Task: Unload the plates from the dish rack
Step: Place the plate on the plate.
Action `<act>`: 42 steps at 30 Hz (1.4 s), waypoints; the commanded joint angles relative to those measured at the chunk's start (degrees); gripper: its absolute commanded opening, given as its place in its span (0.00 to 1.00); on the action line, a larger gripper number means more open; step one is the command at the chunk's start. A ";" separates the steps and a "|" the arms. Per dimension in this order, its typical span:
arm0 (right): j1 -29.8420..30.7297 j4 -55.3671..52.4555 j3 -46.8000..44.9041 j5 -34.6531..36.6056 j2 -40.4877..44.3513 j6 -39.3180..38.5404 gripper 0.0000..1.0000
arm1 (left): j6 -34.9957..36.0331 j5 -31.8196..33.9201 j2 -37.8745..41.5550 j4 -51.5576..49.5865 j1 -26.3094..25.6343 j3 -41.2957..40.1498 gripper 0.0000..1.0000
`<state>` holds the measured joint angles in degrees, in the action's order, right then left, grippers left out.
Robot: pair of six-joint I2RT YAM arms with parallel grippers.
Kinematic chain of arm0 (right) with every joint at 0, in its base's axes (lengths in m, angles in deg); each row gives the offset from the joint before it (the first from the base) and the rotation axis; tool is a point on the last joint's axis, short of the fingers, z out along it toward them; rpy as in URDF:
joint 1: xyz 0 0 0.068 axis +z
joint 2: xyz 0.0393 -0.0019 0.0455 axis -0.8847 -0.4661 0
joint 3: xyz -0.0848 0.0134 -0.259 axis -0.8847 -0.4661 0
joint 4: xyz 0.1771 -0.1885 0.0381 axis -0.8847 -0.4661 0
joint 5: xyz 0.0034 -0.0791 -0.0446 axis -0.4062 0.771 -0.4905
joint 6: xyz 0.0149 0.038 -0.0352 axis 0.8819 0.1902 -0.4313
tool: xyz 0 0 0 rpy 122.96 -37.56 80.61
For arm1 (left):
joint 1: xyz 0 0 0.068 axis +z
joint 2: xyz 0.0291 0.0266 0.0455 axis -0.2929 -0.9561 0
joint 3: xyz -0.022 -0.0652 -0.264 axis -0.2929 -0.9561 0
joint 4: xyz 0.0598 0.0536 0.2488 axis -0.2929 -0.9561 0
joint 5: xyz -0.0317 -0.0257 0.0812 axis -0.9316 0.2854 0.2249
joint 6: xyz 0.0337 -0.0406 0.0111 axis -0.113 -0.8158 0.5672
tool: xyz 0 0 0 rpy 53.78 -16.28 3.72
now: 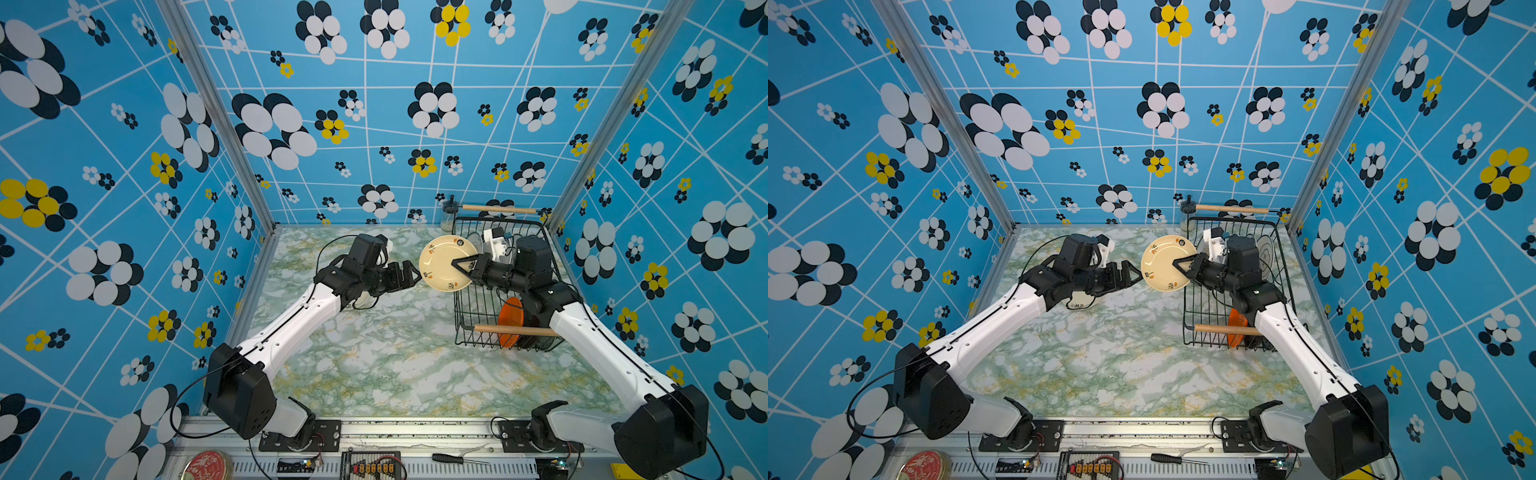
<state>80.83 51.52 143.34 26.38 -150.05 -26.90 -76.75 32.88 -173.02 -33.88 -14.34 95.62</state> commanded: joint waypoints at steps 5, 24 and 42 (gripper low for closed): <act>0.38 3.65 0.08 -2.50 -0.58 0.85 0.12 | -0.59 -2.28 0.88 3.96 -0.71 1.74 0.94; 0.29 5.67 6.47 -5.66 -8.18 1.60 0.13 | 0.70 -0.30 6.13 1.93 -0.54 -1.96 0.93; 1.12 14.94 3.93 -12.29 -12.65 8.50 0.15 | -3.30 -5.37 -4.54 10.40 -0.44 2.97 0.63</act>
<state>81.33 62.67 147.84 16.61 -162.55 -19.19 -79.43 28.22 -176.35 -24.18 -14.61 97.26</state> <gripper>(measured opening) 0.152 0.651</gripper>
